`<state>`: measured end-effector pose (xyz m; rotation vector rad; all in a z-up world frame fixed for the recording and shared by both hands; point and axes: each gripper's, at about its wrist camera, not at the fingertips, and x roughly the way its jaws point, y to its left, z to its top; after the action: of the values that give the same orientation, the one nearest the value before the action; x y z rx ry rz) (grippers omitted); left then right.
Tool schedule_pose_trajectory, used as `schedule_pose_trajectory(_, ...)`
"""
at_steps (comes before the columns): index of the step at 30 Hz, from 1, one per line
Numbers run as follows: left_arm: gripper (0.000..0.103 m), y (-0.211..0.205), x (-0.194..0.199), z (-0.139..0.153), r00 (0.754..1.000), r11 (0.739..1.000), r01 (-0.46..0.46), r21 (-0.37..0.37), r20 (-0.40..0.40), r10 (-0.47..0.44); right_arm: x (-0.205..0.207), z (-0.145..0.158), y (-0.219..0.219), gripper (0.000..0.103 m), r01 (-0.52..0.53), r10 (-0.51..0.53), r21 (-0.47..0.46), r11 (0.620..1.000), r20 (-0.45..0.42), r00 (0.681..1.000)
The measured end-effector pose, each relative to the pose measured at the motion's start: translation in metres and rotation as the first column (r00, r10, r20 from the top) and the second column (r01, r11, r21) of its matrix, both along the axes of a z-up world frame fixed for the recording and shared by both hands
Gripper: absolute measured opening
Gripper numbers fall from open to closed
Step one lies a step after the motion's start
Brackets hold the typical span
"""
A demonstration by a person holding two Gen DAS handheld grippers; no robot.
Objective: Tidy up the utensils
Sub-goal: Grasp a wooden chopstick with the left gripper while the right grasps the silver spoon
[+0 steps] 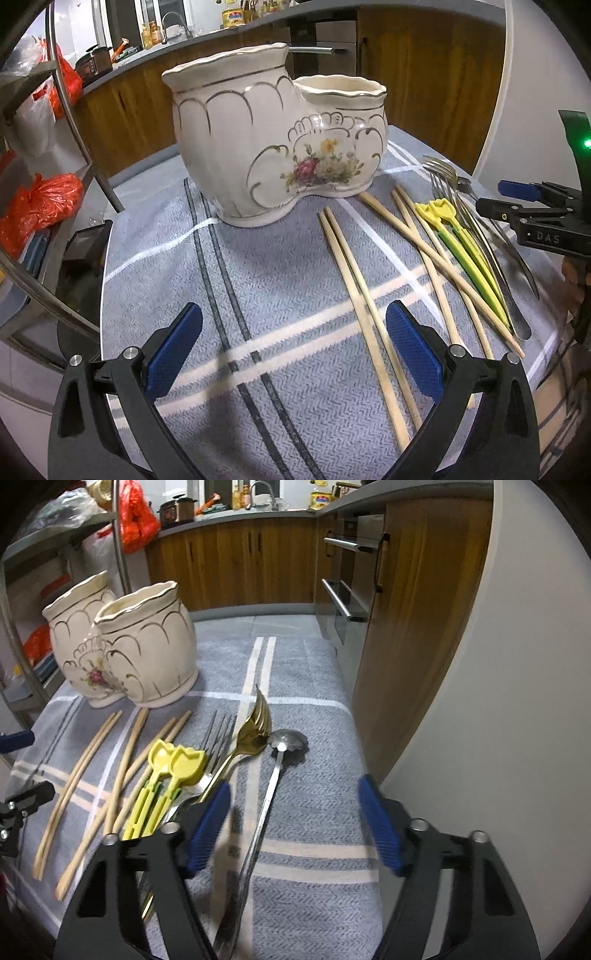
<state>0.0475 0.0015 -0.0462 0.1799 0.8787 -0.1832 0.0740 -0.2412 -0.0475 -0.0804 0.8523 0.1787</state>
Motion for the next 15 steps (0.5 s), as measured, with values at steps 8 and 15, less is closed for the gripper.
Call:
schedule_pose_trajectory(8,0.097,-0.002,-0.003,-0.008,0.999,0.999,0.004,0.05,-0.035,-0.003,0.008,-0.004,0.005,0.039,-0.034,0.035,0.019,0.999,-0.032,0.999)
schedule_pose_trajectory(15,0.084,-0.003,0.005,-0.011,0.998,1.0,0.014,0.026,-0.054,-0.012,0.02,-0.003,0.009,0.028,-0.054,0.055,0.038,0.998,-0.045,0.997)
